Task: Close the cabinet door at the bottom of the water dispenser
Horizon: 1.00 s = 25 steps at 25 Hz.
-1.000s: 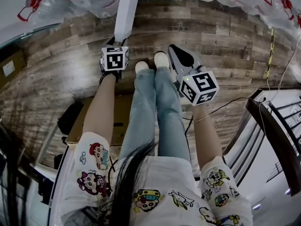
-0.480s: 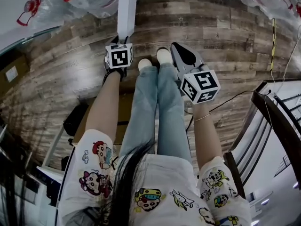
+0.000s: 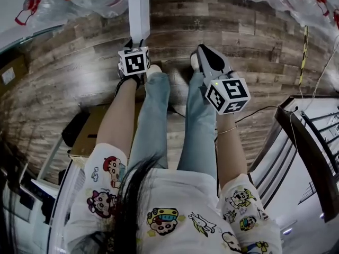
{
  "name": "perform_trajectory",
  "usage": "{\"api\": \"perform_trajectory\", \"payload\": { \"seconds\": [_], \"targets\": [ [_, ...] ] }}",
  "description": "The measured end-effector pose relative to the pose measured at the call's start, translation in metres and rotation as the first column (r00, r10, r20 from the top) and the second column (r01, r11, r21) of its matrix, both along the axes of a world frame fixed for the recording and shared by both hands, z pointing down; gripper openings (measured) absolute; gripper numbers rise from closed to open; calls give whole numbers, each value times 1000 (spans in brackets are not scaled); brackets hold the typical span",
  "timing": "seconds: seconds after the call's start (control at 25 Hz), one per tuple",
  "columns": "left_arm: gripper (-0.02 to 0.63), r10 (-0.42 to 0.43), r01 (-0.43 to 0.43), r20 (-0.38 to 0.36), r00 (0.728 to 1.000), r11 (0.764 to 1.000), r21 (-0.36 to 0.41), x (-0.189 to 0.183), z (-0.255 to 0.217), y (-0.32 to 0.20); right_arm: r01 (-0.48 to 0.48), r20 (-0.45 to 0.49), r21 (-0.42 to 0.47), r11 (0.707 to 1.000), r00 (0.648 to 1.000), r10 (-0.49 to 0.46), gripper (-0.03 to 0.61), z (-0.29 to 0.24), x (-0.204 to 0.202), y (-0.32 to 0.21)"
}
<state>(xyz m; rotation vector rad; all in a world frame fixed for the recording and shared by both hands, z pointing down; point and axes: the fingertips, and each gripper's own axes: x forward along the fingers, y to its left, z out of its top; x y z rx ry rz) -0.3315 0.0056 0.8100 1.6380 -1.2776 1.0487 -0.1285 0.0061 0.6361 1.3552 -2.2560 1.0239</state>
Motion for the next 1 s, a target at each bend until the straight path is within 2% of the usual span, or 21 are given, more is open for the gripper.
{"api": "perform_trajectory", "payload": {
  "seconds": [0.16,0.36,0.76,1.0],
  "targets": [
    [166,-89,89,1,996,996,-10,23,-1,0,60,4,-11,998,998,-60,9,3,28,-8],
    [166,-204,204,8,979,979,-25,54,-4,-5,90,20,-24,996,996,-90,9,2,66,-9],
    [167,-359,360,22,933,932,-33,101,-5,-16,25,53,-43,999,998,-22,9,6,137,-13],
    [168,-450,450,13,893,892,-34,126,-5,-23,-10,68,-65,998,998,15,9,13,165,-21]
  ]
}}
